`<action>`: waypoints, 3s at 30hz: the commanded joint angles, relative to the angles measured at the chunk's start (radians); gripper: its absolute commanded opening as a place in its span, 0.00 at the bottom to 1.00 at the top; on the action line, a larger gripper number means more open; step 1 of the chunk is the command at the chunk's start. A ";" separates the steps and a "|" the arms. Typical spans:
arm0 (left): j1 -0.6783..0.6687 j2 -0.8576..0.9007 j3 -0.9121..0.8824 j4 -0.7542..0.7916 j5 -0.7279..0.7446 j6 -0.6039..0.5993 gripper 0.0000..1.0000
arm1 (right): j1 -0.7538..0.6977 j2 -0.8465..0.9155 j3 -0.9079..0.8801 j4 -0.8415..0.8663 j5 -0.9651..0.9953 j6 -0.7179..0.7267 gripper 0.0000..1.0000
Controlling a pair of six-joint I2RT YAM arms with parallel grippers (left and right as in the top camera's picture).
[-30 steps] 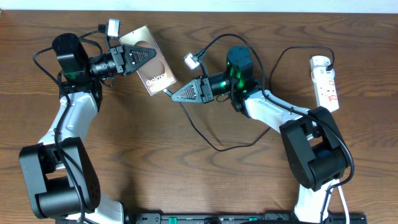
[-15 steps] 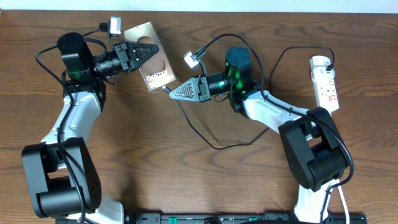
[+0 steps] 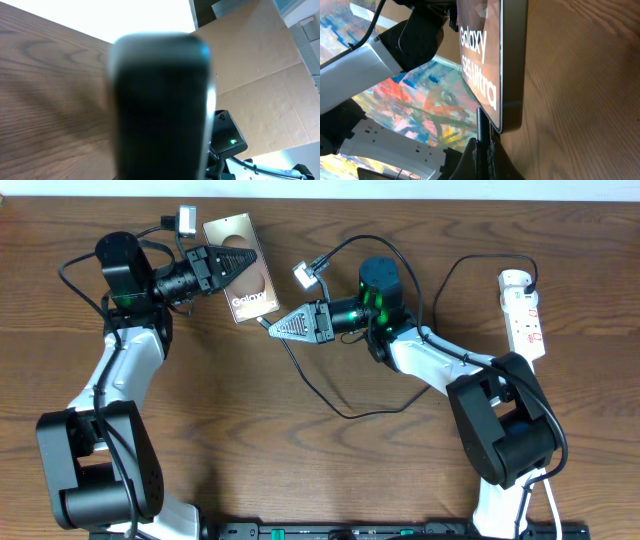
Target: Plug charger to phone and switch on socket
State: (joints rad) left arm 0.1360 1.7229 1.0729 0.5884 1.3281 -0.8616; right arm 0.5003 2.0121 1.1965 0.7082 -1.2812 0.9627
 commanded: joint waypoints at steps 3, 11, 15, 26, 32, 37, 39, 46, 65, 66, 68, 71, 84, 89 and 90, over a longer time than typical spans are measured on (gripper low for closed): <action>-0.030 0.000 0.010 0.004 0.040 -0.047 0.07 | -0.002 0.004 0.015 0.014 0.120 0.014 0.01; -0.030 0.000 0.010 0.005 -0.015 -0.068 0.07 | -0.005 0.004 0.015 0.014 0.143 0.030 0.01; -0.030 0.000 0.010 0.005 -0.035 -0.068 0.08 | -0.013 0.004 0.015 0.014 0.161 0.041 0.01; -0.031 0.000 0.010 0.064 -0.057 -0.070 0.07 | -0.022 0.004 0.015 0.064 0.216 0.113 0.01; -0.031 0.000 0.010 0.064 -0.100 -0.084 0.07 | -0.022 0.004 0.015 0.067 0.245 0.119 0.01; -0.031 0.000 0.010 0.073 -0.144 -0.122 0.07 | -0.023 0.004 0.015 0.067 0.262 0.122 0.01; -0.031 0.000 0.010 0.088 -0.148 -0.127 0.07 | -0.023 0.004 0.015 0.066 0.266 0.122 0.01; -0.031 0.000 0.010 0.114 -0.181 -0.166 0.07 | -0.023 0.004 0.015 0.067 0.297 0.133 0.01; -0.031 0.000 0.010 0.155 -0.188 -0.172 0.07 | -0.040 0.004 0.016 0.119 0.341 0.190 0.01; -0.031 0.000 0.010 0.156 -0.189 -0.172 0.07 | -0.042 0.004 0.016 0.119 0.343 0.194 0.01; -0.031 0.000 0.010 0.158 -0.191 -0.173 0.07 | -0.043 0.004 0.016 0.120 0.353 0.202 0.01; -0.031 0.000 0.010 0.158 -0.198 -0.177 0.07 | -0.043 0.004 0.017 0.123 0.364 0.205 0.01; -0.031 0.000 0.010 0.158 -0.246 -0.207 0.07 | -0.041 0.004 0.019 0.127 0.384 0.221 0.01; -0.031 0.000 0.010 0.158 -0.264 -0.207 0.07 | -0.034 0.004 0.019 0.141 0.403 0.245 0.01; -0.031 0.000 0.010 0.158 -0.267 -0.207 0.07 | -0.033 0.004 0.019 0.142 0.409 0.249 0.01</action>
State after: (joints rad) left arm 0.1249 1.7283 1.0729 0.7372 1.0035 -1.0443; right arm 0.4755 2.0121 1.1965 0.8406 -0.9974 1.1831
